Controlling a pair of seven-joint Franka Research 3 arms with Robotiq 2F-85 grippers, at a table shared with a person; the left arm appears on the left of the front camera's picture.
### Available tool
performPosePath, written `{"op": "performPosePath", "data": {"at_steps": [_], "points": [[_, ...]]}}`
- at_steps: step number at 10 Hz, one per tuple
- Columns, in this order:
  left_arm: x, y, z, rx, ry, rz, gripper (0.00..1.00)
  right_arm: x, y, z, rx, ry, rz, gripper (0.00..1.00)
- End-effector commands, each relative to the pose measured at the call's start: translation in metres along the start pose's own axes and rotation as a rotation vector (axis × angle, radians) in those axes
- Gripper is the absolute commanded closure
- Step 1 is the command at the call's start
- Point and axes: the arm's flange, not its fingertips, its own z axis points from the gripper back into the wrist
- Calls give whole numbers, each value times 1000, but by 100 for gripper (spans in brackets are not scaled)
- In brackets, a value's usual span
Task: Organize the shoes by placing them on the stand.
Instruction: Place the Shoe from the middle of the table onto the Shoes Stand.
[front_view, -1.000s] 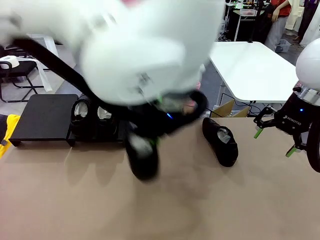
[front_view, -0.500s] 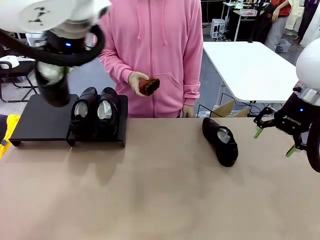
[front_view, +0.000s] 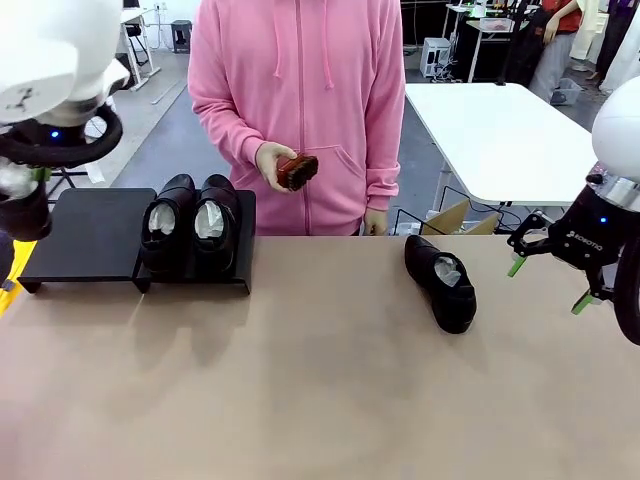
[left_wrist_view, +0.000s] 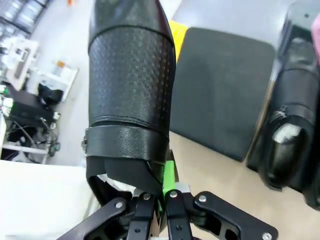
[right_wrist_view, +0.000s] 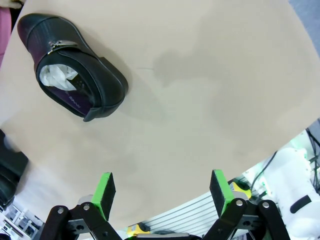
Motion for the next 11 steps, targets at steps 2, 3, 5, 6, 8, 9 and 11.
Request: {"op": "performPosePath", "data": {"at_steps": [2,3,5,6,8,9,11], "points": [[0,1,-47,38,-86,-45,100,1,-1,1,1,-4,11,0],[2,-3,-57,41,-59,-57,100,1,-1,1,1,-4,11,0],[-2,-1,-54,29,-32,-59,100,1,-1,1,1,-4,11,0],[-2,-1,-54,29,-32,-59,100,1,-1,1,1,-4,11,0],[-2,-1,-54,29,-32,-59,100,1,-1,1,1,-4,11,0],[-5,-9,-61,26,-19,-70,100,1,-1,1,1,-4,11,0],[-12,-36,-58,33,-12,-229,100,1,-1,1,1,-4,11,0]]}}
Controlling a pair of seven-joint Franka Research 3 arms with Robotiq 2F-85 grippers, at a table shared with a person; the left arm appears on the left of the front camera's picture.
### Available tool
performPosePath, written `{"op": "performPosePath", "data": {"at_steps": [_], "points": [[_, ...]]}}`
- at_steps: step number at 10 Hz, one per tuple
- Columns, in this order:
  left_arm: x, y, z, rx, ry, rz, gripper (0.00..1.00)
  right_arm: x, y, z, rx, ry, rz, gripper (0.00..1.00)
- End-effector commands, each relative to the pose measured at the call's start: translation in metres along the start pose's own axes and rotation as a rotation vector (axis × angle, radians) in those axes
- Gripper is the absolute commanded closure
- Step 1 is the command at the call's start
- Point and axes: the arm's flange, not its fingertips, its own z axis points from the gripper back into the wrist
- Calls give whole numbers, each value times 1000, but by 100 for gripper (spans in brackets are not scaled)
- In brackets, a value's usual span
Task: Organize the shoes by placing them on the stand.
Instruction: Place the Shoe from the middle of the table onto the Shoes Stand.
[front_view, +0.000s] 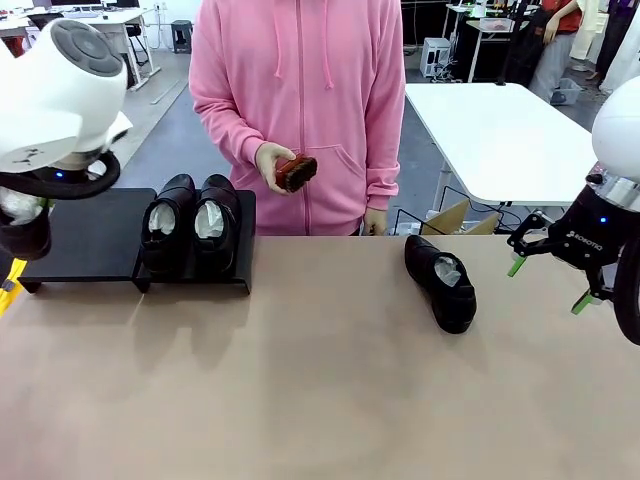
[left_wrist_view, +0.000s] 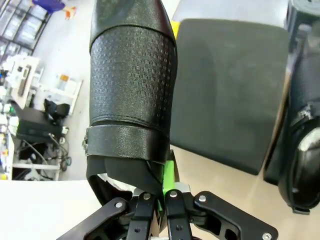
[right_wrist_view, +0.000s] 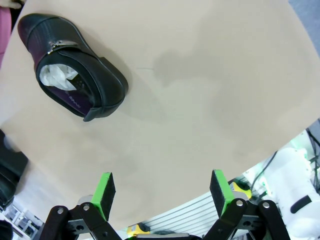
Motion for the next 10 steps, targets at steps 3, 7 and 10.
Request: {"op": "performPosePath", "data": {"at_steps": [3,7,10], "points": [[22,-10,-12,-48,3,-186,100,1,-1,1,1,-4,11,0],[30,6,-57,-242,38,-200,100,1,-1,1,1,-4,11,0],[28,18,-85,-259,17,-159,100,1,-1,1,1,-4,11,0]]}}
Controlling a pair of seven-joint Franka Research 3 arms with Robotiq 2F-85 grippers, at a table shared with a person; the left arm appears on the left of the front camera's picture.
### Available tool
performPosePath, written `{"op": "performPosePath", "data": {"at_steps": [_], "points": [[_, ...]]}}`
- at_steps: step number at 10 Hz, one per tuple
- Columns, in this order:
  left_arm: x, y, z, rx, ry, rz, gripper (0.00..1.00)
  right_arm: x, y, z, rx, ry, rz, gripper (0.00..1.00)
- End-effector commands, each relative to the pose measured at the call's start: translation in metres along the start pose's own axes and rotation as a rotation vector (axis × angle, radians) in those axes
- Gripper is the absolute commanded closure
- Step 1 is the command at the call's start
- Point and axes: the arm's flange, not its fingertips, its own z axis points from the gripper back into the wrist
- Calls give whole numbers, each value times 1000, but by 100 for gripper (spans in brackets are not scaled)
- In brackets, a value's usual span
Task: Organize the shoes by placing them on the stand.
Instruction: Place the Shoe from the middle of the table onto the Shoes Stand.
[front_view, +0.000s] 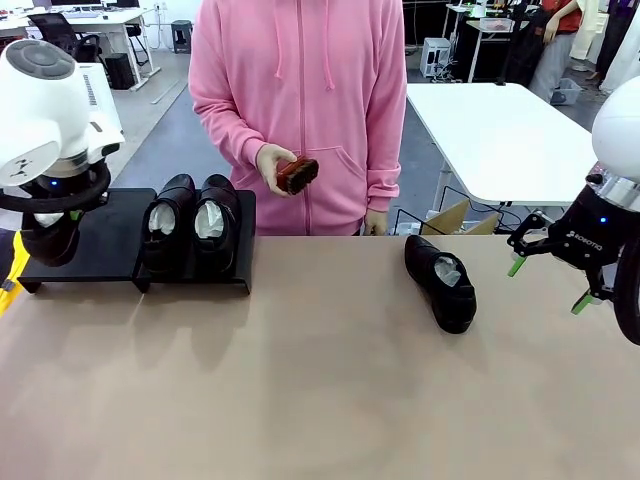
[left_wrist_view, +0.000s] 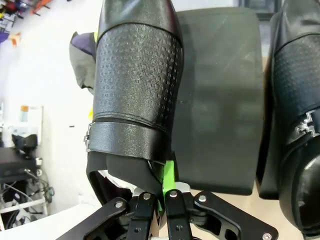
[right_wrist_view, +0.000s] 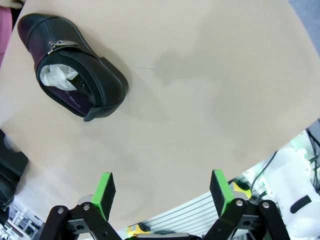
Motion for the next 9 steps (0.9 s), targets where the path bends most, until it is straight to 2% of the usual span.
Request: {"op": "performPosePath", "data": {"at_steps": [1,9], "points": [[-3,11,-4,-9,-20,-1,100,1,-1,1,1,-4,11,0],[-2,26,-37,-17,-54,52,100,1,-1,1,1,-4,11,0]]}}
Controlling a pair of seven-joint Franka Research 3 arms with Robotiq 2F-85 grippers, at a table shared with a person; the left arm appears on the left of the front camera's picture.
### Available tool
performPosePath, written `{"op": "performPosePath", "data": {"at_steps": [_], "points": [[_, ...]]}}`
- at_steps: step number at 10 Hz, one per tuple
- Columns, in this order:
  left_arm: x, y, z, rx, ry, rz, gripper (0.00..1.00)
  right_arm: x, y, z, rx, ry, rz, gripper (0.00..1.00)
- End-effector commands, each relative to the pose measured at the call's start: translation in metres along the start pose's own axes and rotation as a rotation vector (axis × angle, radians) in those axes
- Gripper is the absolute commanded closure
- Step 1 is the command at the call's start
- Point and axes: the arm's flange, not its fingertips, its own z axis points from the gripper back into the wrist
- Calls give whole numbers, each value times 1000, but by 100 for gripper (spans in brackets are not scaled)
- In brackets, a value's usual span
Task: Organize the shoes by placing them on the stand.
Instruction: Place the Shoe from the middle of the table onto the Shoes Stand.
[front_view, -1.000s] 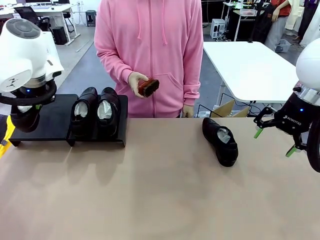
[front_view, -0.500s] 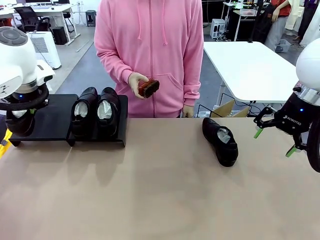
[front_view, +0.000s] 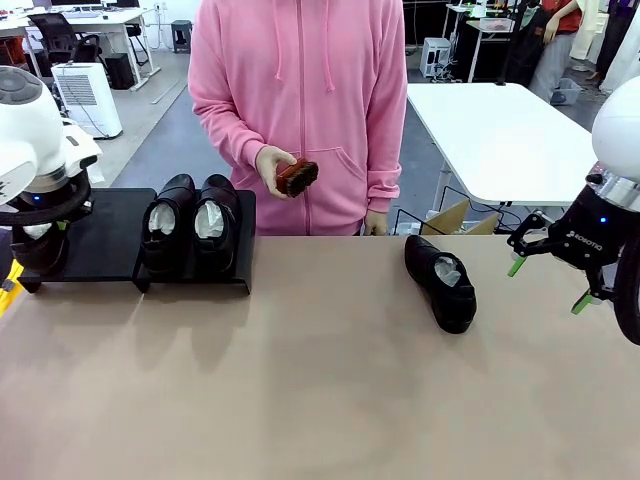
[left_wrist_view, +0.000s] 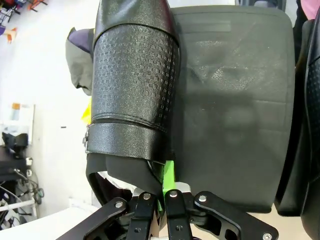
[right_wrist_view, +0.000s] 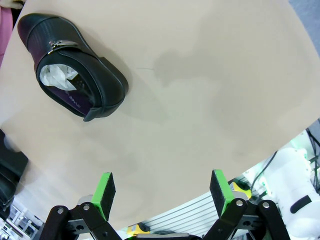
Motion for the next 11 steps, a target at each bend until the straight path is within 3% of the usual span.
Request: {"op": "performPosePath", "data": {"at_steps": [1,4,7,10,11], "points": [[4,1,-4,9,-27,11,94,1,-1,1,1,-4,11,0],[5,-1,-7,4,-31,22,39,1,-1,1,1,-4,11,0],[8,1,3,22,-54,54,39,1,-1,1,1,-4,11,0],[8,1,40,39,-100,105,39,1,-1,1,1,-4,11,0],[14,4,14,-5,-52,55,39,1,-1,1,1,-4,11,0]]}}
